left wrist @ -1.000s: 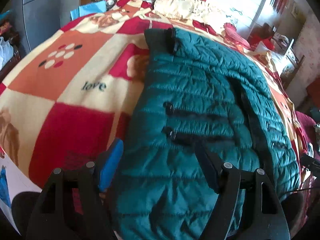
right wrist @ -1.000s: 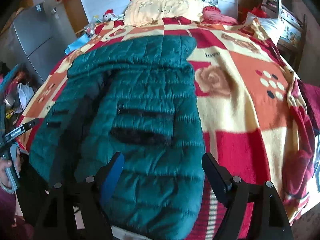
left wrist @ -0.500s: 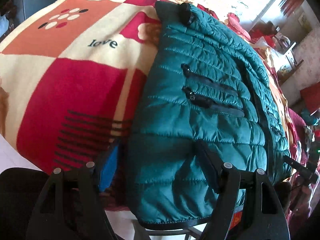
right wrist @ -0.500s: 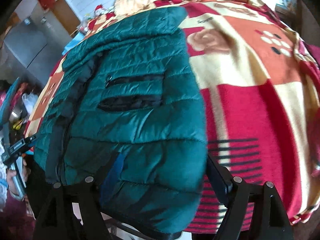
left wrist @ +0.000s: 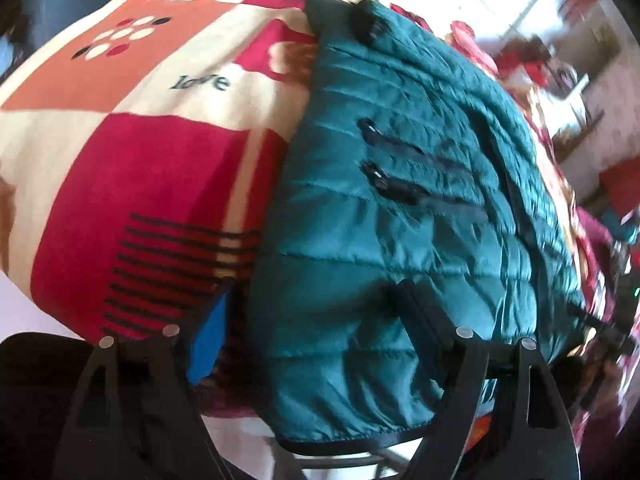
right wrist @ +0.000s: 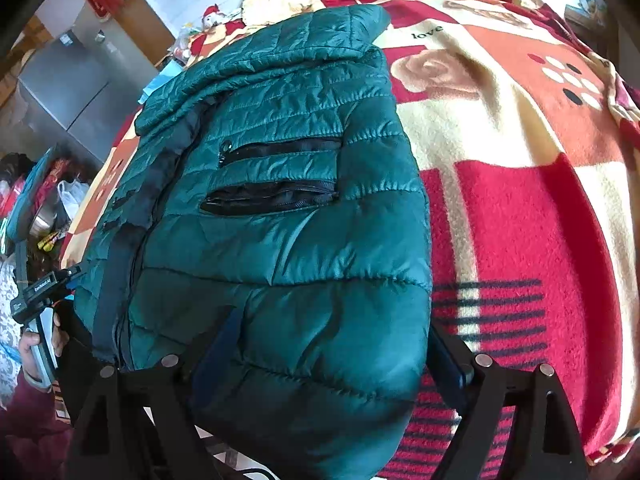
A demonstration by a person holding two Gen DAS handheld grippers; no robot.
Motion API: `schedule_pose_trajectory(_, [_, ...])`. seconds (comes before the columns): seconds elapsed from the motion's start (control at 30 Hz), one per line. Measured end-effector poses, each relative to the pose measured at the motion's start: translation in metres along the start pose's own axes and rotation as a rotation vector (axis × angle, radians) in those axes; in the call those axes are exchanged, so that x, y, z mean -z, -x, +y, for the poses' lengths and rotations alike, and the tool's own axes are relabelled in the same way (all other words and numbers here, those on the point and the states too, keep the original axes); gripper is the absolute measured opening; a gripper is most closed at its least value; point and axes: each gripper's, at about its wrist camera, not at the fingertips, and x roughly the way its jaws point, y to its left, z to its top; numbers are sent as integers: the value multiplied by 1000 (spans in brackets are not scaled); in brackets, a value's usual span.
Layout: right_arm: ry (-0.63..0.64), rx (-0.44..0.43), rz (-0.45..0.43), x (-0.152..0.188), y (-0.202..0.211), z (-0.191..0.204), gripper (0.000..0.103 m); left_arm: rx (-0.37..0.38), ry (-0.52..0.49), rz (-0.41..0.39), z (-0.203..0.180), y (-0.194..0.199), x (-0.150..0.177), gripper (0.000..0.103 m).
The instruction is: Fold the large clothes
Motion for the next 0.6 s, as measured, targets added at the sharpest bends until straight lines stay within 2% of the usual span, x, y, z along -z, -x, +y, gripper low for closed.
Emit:
schedule_pose_trajectory(0.1, [18, -13, -10, 1, 0, 2, 87, -7, -18, 17, -7, -4, 0, 87])
schedule_pose_trajectory(0.27, [8, -75, -24, 2, -1, 5, 89, 0, -4, 44, -9, -6, -3, 88])
schedule_pose_trajectory(0.47, [32, -95, -64, 4, -2, 6, 89, -3, -26, 44, -13, -8, -4, 90])
schedule_pose_trajectory(0.6, [57, -132, -72, 6, 1, 10, 79, 0, -38, 33, -15, -9, -2, 93])
